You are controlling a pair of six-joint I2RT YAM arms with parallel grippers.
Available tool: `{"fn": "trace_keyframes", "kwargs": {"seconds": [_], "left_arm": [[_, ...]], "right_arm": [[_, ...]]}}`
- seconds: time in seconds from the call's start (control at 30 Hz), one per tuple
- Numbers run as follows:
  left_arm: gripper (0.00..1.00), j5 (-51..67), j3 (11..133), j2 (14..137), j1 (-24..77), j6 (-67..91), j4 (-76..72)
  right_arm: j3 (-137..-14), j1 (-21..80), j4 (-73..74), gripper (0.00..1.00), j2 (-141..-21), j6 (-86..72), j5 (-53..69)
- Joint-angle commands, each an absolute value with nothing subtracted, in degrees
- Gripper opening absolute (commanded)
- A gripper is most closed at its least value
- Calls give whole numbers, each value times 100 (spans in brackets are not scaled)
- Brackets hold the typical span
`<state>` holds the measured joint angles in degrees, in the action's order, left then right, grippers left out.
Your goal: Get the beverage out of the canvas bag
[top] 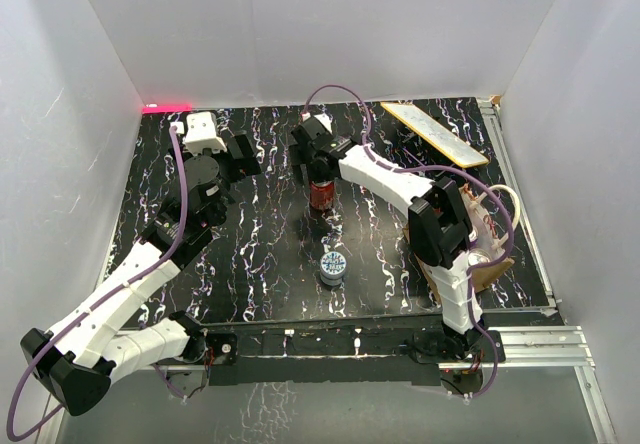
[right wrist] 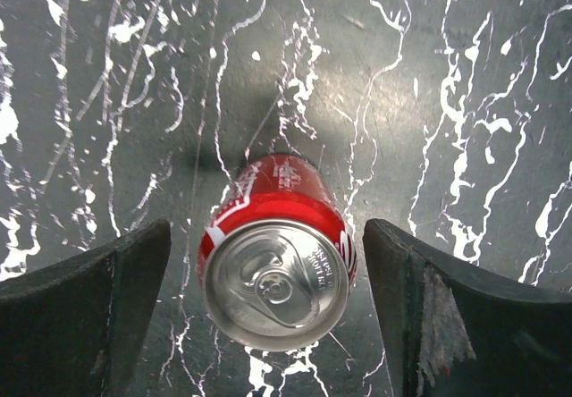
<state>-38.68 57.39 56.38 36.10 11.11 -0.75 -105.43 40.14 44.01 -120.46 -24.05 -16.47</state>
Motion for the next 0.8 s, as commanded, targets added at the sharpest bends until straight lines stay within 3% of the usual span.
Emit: {"fn": "trace_keyframes", "kwargs": {"seconds": [0.0,0.13,0.47,0.77], "left_arm": [[97,-3968,5950,5563,3595,1125,-95],[97,-3967,5950,5563,3612,1142,-84],[97,-3938,5991,5633,3698,1220,-1],[97,-3853,5994,5764,3727,1307,35]], "right_arm": [[-11050,4049,4354,95,-11635,-2321,-1845],[-10768,4051,4451,98,-11033,-2367,-1739],[-8232,4044,4370,98,-8062,-2707,-1785],[-7892,3887,5679,93,-6194,-3228,-3974]]}}
